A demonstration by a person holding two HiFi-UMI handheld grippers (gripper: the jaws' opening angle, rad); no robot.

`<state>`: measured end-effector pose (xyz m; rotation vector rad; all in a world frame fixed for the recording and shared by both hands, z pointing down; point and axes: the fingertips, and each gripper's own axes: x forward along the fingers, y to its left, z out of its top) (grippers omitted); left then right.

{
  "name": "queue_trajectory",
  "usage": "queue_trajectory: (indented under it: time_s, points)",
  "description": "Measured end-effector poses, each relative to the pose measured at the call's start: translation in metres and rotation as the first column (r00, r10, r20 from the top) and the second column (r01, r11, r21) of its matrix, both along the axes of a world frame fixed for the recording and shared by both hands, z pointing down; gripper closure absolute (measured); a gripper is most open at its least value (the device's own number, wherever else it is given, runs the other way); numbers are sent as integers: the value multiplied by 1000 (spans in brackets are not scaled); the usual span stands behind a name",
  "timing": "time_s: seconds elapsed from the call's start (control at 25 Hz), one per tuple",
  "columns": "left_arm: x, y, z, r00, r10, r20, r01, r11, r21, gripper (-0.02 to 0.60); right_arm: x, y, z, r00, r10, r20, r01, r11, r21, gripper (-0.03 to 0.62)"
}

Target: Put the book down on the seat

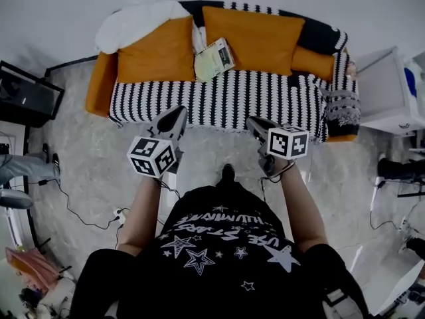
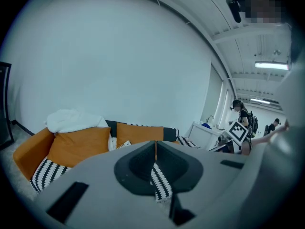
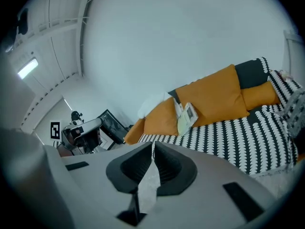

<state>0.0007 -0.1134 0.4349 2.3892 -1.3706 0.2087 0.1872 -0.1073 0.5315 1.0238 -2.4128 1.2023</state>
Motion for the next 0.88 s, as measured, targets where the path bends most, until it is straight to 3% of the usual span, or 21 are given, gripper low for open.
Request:
queue_trajectory:
  time_s: [0.6,0.88]
  points:
    - [-67,63,-23,1000,10,-8,-10,998,58,566,-82,53,-41,998,-41,-44,45,994,101,559]
    - [-85,97,-22,999,36,-27,-34,998,52,566,-107,80,-69,998,-14,-55,26,975,221,559]
